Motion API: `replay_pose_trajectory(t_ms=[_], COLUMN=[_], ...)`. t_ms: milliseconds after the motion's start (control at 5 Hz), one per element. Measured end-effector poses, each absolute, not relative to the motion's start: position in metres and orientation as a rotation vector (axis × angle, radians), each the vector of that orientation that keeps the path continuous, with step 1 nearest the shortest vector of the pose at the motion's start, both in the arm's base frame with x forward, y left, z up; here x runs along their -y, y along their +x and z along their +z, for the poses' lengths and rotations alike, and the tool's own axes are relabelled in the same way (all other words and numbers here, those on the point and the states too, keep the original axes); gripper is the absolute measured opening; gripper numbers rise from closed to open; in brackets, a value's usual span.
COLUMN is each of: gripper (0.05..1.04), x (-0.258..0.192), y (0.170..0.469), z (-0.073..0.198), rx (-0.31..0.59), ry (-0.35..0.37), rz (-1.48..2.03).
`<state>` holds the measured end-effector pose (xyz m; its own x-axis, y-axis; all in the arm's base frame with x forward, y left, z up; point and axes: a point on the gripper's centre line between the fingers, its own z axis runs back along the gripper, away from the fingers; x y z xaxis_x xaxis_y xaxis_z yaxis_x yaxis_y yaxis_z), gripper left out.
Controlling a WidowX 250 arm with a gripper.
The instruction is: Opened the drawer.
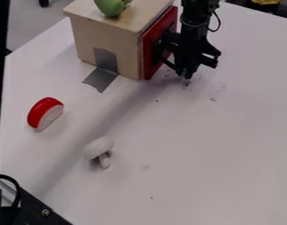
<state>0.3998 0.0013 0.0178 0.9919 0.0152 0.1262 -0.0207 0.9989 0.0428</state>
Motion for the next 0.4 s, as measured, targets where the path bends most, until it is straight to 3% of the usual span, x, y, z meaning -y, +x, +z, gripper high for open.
replay_pose_trajectory(t_ms=[400], gripper=[0.124], x=[0.048], y=[0.395], z=[0.019], rx=[0.110], ry=[0.001], rz=[-0.047])
